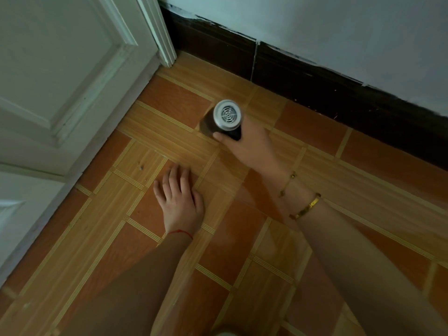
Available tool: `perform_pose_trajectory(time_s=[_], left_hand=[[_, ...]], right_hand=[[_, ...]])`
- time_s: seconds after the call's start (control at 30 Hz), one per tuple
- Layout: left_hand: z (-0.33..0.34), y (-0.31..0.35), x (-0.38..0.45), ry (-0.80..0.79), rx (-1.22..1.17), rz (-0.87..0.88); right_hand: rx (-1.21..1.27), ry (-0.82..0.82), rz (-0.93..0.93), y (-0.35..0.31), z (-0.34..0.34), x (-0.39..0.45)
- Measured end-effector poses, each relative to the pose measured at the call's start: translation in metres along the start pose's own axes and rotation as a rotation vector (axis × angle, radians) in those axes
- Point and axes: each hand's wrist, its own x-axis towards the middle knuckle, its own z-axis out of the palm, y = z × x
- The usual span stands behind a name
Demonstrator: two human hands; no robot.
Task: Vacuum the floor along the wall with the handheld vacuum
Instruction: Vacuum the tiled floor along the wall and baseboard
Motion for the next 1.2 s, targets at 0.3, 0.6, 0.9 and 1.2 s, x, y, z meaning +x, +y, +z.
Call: perform_pose_trajectory(time_s=[0.3, 0.6, 0.9, 1.2], left_hand=[[0.000, 0.003, 0.000, -0.038, 0.098, 0.011], [0.003, 0.011, 0.002, -0.114, 0.181, -0.027], [-0.002, 0.073, -0.022, -0.155, 0.106, 0.367], [0.014, 0.147, -0.035, -0.232, 0.056, 0.559]], right_hand=[[-0.035, 0.326, 0.221, 0.043, -0.069, -0.048], [-0.045, 0.087, 0.151, 0.036, -0.047, -0.116], [-0.102, 0.175, 0.253, 0.054, -0.080, -0.167], [-0.051, 0.425, 0.416, 0.098, -0.133, -0.213]])
